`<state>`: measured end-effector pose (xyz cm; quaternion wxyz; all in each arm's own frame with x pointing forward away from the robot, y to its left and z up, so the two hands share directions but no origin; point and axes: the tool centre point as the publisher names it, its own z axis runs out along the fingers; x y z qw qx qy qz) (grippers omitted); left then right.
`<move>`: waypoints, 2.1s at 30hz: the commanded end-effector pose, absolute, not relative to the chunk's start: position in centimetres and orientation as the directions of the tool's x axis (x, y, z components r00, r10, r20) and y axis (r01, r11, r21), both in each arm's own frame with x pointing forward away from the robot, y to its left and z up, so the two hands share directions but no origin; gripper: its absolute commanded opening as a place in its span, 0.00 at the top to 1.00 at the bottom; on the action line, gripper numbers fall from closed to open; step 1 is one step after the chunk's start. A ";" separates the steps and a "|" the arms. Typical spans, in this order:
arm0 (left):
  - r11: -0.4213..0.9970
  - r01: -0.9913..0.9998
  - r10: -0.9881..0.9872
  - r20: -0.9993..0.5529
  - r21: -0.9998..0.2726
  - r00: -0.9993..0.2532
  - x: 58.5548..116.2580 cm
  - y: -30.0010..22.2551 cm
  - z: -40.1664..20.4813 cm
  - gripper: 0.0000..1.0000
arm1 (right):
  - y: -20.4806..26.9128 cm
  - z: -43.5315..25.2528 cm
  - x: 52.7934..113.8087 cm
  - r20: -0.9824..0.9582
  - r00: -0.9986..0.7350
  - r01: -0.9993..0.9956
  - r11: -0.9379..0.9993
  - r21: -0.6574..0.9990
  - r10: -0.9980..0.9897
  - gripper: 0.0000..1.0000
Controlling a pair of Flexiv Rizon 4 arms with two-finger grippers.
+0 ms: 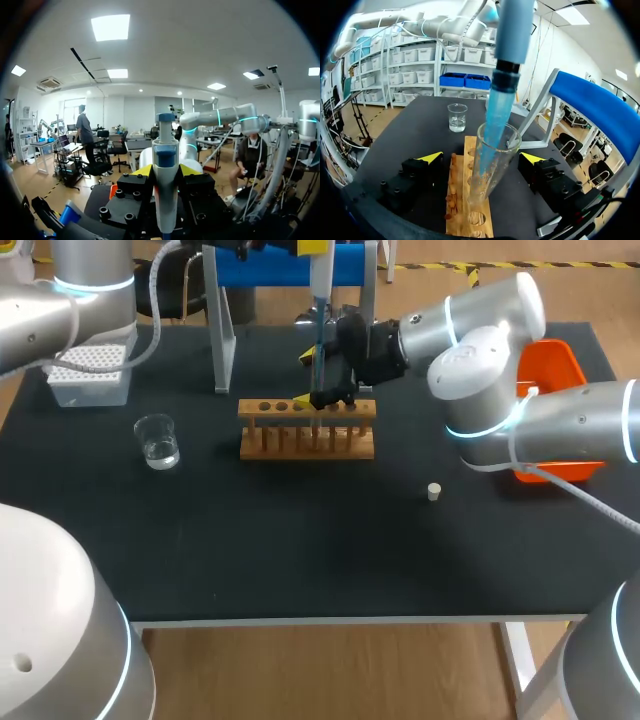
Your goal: Invert the test tube, pick up the pipette, mount the tip to pipette, aspirate from beaker and dispense into the tube, eject the tip, return the pipette, and cap with the stopper.
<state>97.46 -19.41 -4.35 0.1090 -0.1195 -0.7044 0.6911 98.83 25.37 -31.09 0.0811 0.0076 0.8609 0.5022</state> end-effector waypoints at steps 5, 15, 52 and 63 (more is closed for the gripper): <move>0.022 0.027 0.314 -0.019 -0.999 -0.949 97.1 -19.6 -3.4 1.00 | 25.3 -31.0 98.8 -0.132 -0.987 -0.068 0.498 0.865 0.095 0.00; 0.031 0.030 0.305 -0.019 -0.999 -0.952 96.8 -19.9 -2.5 1.00 | 25.3 -31.0 98.8 -0.132 -0.987 -0.068 0.498 0.865 0.095 0.00; 0.088 0.108 0.094 -0.100 -0.990 -0.991 92.1 -15.8 1.3 1.00 | 25.3 -31.0 98.8 -0.132 -0.987 -0.068 0.498 0.865 0.095 0.00; 0.062 0.005 -0.061 -0.009 -0.998 -0.998 86.9 -11.5 -3.6 1.00 | 25.3 -31.0 98.8 -0.132 -0.987 -0.068 0.498 0.865 0.095 0.00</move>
